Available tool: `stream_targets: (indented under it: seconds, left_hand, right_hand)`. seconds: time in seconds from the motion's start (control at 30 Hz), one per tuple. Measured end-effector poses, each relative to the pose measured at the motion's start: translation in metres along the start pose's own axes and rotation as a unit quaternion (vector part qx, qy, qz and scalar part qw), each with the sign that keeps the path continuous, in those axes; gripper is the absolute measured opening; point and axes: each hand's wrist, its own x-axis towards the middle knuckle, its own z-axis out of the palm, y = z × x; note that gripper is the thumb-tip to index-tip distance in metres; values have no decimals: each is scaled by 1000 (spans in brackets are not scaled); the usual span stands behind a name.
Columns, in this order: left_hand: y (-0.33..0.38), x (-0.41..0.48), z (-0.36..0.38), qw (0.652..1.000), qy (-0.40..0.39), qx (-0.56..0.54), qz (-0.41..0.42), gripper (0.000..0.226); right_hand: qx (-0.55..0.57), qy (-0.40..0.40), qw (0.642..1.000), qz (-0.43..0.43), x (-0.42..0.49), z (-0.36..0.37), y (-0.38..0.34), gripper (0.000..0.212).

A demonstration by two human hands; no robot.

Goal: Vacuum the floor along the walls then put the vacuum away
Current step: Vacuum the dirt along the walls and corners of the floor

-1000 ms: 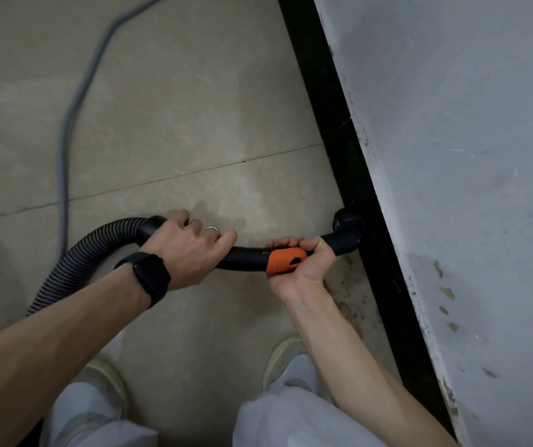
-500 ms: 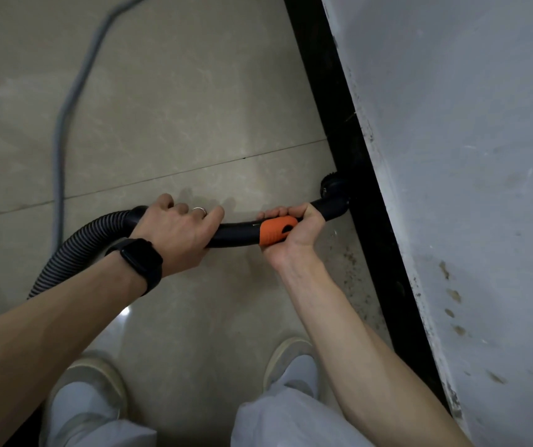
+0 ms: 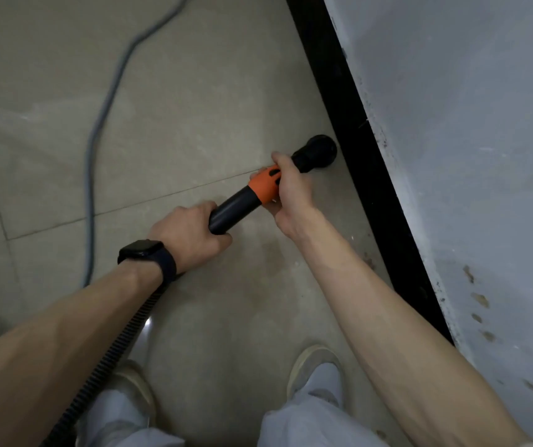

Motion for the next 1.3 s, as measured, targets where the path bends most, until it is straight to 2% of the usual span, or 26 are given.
stream_targets:
  seconds: [0.07, 0.23, 0.33, 0.5, 0.63, 1.03, 1.3]
  left_hand:
    - [-15, -8, -4, 1000, -14, 3, -7, 20]
    - [-58, -38, -16, 997, -64, 43, -23, 29]
    - [-73, -56, -20, 992, -92, 84, -20, 35]
    - [-76, -74, -16, 979, -122, 162, 11, 21]
    - [-70, -84, -8, 971, -125, 199, 49, 22]
    - [-82, -102, -10, 956, -116, 259, 74, 26]
    - [-72, -110, -1, 937, -164, 296, 87, 25]
  right_hand:
    - [-5, -13, 1000, 4, -9, 7, 10, 18]
    - [-5, -7, 999, 39, -43, 26, 52, 19]
    - [31, 1, 997, 68, -64, 27, 74, 16]
    - [101, 31, 989, 104, -95, 12, 94, 10]
    - [112, 41, 986, 117, -115, -5, 95, 5]
    - [106, 57, 978, 172, -140, -16, 113, 13]
    - [102, 80, 970, 205, -153, -41, 133, 19]
